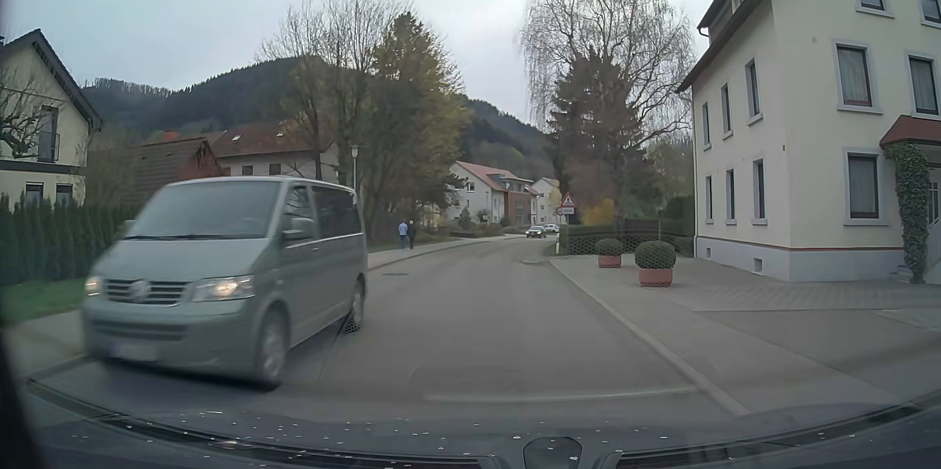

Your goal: Follow the waypoints while adhering to traffic rules and regulations

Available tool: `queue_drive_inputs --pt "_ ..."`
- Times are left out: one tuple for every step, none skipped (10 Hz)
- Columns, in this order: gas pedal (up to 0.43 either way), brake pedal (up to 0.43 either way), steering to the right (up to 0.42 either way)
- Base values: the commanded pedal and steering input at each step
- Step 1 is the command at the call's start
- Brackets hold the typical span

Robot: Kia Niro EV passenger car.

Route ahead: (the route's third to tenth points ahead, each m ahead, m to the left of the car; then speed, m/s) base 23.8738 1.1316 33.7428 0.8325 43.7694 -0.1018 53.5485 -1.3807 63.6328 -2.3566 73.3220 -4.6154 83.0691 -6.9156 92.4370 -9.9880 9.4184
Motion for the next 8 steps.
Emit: queue_drive_inputs --pt "0.059 0.000 -0.004" --pt "0.059 0.000 -0.004" --pt "0.059 0.000 -0.004" --pt "0.059 0.000 -0.004" --pt "0.059 0.000 -0.004" --pt "0.059 0.000 -0.003" --pt "0.059 0.000 -0.003" --pt "0.059 0.000 -0.003"
